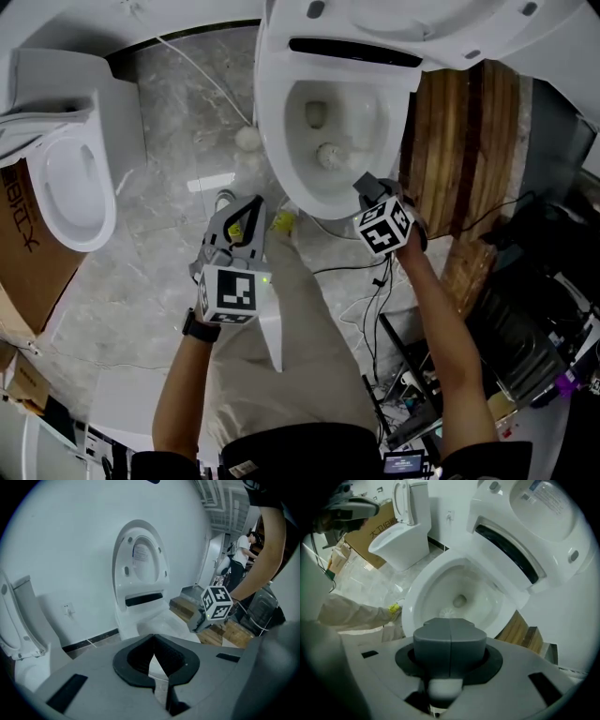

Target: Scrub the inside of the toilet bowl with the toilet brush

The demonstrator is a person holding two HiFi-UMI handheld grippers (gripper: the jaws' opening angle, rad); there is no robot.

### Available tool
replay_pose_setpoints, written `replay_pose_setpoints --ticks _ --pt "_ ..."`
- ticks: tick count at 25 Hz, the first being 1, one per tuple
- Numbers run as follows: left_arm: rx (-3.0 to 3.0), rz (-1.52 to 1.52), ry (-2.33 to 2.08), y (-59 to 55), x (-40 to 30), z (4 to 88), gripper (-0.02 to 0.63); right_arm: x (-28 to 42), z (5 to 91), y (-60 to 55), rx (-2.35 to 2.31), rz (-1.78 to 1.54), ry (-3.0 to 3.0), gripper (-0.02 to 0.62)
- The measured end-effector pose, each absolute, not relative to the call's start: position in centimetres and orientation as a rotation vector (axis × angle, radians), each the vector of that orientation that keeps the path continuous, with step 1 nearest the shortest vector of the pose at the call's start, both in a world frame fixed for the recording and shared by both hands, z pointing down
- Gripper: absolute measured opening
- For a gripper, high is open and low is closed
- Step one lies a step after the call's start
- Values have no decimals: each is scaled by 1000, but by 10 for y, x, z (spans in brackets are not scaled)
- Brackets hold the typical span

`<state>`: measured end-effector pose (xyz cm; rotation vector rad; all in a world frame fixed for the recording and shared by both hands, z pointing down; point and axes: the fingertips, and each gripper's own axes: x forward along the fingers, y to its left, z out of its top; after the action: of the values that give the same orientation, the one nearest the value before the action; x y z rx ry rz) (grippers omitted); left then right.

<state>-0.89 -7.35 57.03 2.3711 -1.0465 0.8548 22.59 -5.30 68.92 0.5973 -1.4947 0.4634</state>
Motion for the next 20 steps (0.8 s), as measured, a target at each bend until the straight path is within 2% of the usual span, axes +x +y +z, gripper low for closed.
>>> replay_pose_setpoints --ticks 13,20 --pt "2416 888 -960 -71 8 570 18 202 687 -49 875 949 -1541 160" --pt "2389 854 -979 -77 10 568 18 191 694 -80 879 861 -1622 160"
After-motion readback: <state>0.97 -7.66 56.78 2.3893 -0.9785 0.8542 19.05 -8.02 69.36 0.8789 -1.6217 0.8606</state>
